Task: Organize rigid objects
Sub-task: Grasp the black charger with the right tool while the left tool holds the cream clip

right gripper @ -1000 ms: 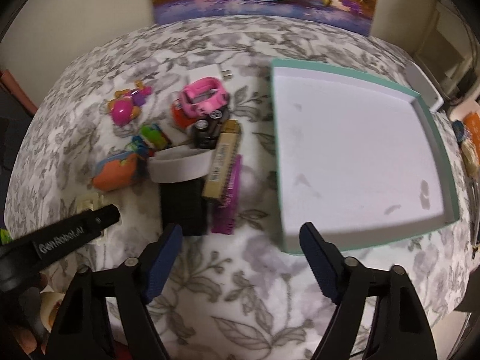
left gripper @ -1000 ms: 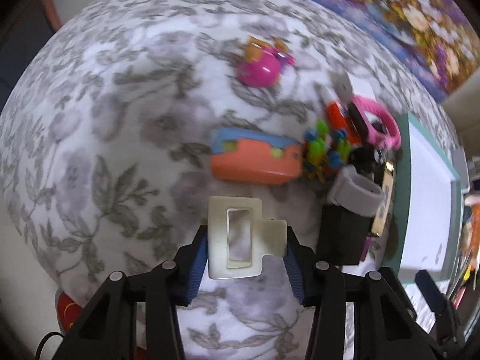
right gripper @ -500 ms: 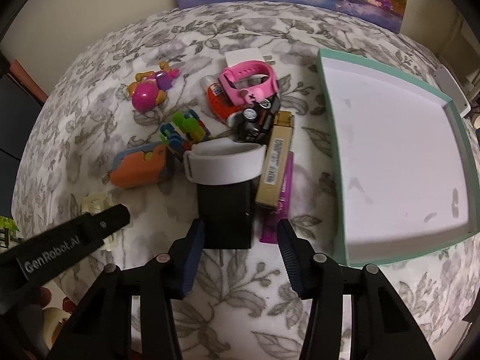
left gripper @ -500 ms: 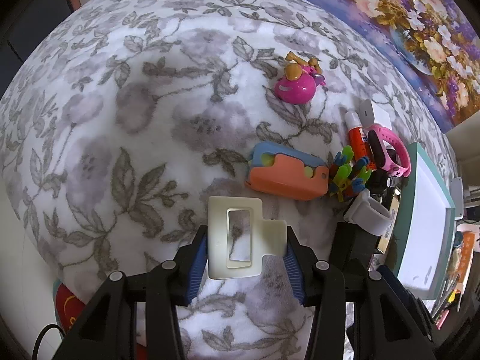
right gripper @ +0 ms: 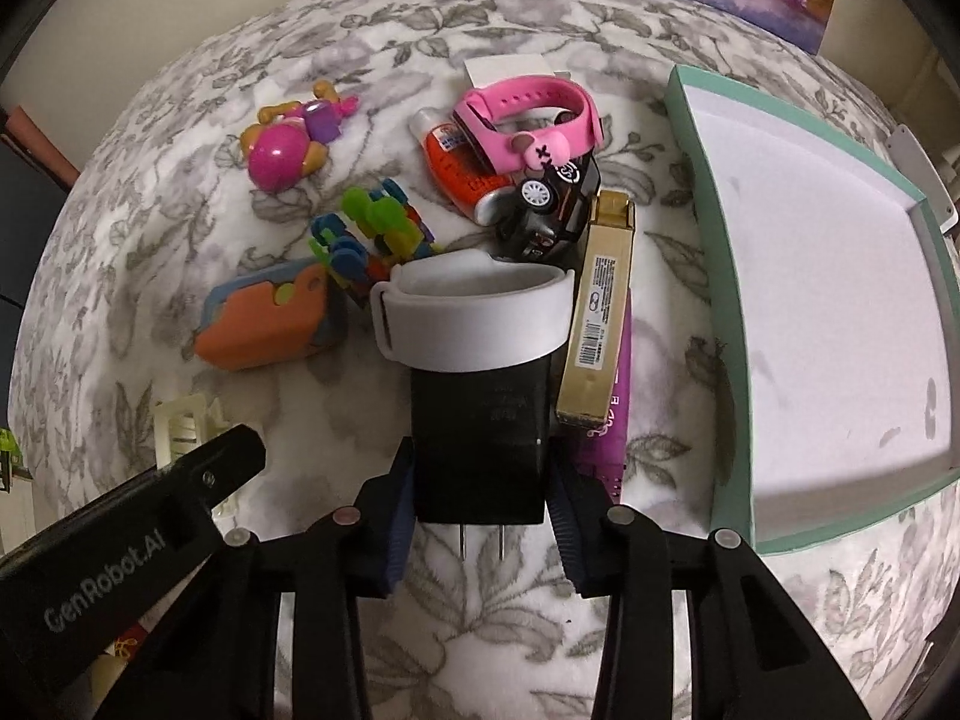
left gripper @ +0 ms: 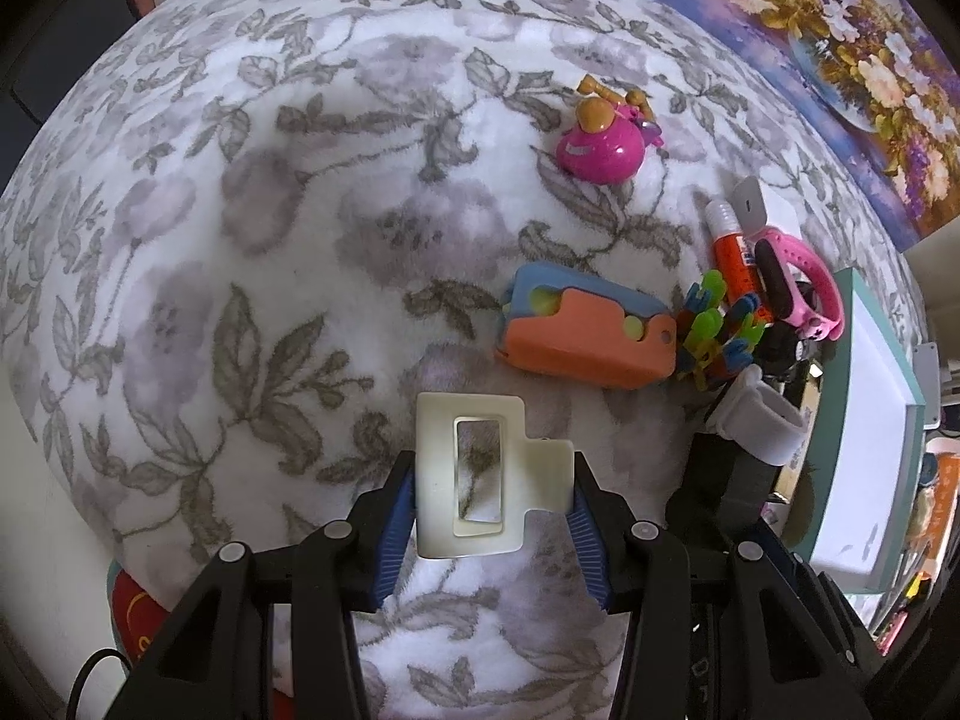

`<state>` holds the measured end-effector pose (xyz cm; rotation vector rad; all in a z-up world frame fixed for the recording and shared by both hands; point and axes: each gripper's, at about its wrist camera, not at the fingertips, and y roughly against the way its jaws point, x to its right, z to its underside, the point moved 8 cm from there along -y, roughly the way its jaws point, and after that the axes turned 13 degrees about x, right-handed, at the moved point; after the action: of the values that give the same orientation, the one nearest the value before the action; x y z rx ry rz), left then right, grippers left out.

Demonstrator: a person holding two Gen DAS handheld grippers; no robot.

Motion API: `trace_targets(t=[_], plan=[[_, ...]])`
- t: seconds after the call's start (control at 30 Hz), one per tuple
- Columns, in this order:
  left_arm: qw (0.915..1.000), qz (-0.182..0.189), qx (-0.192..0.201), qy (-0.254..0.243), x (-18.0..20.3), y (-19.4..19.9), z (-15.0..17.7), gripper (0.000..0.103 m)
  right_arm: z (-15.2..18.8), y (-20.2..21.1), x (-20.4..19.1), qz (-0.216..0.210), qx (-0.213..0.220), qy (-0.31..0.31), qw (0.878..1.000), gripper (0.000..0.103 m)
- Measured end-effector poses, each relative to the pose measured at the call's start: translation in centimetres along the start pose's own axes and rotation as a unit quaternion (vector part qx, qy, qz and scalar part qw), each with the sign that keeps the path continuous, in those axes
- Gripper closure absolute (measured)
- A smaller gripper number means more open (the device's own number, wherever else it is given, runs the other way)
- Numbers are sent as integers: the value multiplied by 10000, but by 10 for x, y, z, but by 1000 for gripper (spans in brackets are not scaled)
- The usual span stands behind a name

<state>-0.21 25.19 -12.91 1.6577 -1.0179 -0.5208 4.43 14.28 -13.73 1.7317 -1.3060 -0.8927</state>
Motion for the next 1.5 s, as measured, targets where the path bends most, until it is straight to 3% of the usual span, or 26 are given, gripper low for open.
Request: trace_targets(t=[0.33, 0.53, 0.77, 0.87, 1.0, 1.23, 1.5], plan=[[9998, -102, 60, -142, 5, -6, -3, 52, -4, -3, -2, 131, 75, 254, 9996, 62], [9997, -99, 163, -145, 0, 2, -1, 52, -4, 12, 1, -147, 102, 100, 9998, 62], [9974, -101, 665, -249, 8, 28, -14, 53, -15, 42, 14, -582, 260, -144, 9979, 64], [9963, -115, 813, -245, 11, 35, -20, 53, -19, 59, 22, -775, 403, -272, 9958, 90], [9941, -202, 1029, -269, 11, 46, -27, 53, -23, 71, 36, -800, 526, -319, 9949, 90], [9953, -286, 884, -258, 11, 41, -15, 53, -14, 62, 66, -786, 320, -671, 9941, 90], [9971, -317, 690, -96, 2, 29, -10, 53, -10, 53, 60, -836, 207, -598, 9945, 90]])
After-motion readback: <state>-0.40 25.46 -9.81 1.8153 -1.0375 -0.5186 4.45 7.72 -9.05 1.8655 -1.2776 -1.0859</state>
